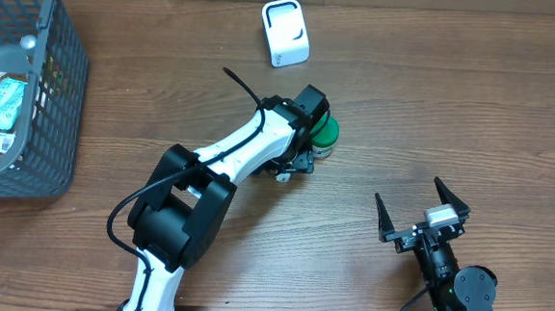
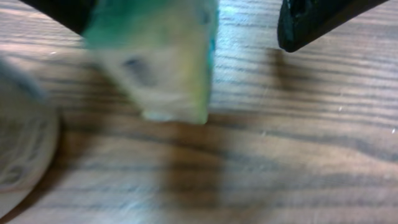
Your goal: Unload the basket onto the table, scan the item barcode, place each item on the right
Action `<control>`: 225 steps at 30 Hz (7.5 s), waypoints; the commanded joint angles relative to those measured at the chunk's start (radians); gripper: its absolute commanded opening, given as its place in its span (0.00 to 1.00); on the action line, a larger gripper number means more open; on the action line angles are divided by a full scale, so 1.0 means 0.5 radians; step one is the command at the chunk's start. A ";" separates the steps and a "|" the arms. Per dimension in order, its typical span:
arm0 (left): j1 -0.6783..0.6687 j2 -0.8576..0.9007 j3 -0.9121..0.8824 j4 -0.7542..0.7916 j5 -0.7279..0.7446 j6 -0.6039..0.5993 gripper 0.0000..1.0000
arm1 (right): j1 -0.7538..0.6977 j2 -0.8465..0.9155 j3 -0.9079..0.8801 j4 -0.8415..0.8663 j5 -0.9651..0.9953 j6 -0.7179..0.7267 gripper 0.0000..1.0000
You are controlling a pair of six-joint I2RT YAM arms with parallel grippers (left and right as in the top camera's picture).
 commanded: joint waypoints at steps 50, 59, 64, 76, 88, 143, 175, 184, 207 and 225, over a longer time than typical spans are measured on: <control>-0.069 0.386 1.013 -0.357 0.288 1.116 0.70 | 0.004 -0.016 -0.021 0.006 -0.004 0.000 1.00; -0.144 0.386 1.013 -0.424 0.287 0.958 0.69 | 0.004 -0.016 -0.021 0.006 -0.004 0.000 1.00; -0.172 0.386 1.013 -0.482 0.282 0.798 0.64 | 0.004 -0.016 -0.021 0.006 -0.004 0.000 1.00; -0.174 0.386 1.015 -0.597 0.285 0.632 0.70 | 0.004 -0.015 -0.021 0.006 -0.004 0.000 1.00; -0.151 0.375 1.408 -0.745 0.255 0.739 1.00 | 0.004 -0.015 -0.021 0.006 -0.004 0.000 1.00; 1.845 0.094 3.198 -1.098 -0.234 0.922 1.00 | 0.004 -0.015 -0.021 0.006 -0.004 0.000 1.00; 2.236 0.590 3.191 -0.980 0.450 1.190 1.00 | 0.004 -0.015 -0.021 0.006 -0.004 0.000 1.00; 2.274 0.677 2.975 -1.005 0.497 1.420 0.97 | 0.004 -0.015 -0.021 0.006 -0.004 0.000 1.00; 2.263 0.755 2.091 -0.537 0.513 1.657 0.77 | 0.004 -0.015 -0.021 0.006 -0.004 0.000 1.00; 2.264 0.597 2.081 -0.502 0.513 1.327 0.33 | 0.004 -0.015 -0.021 0.006 -0.004 0.000 1.00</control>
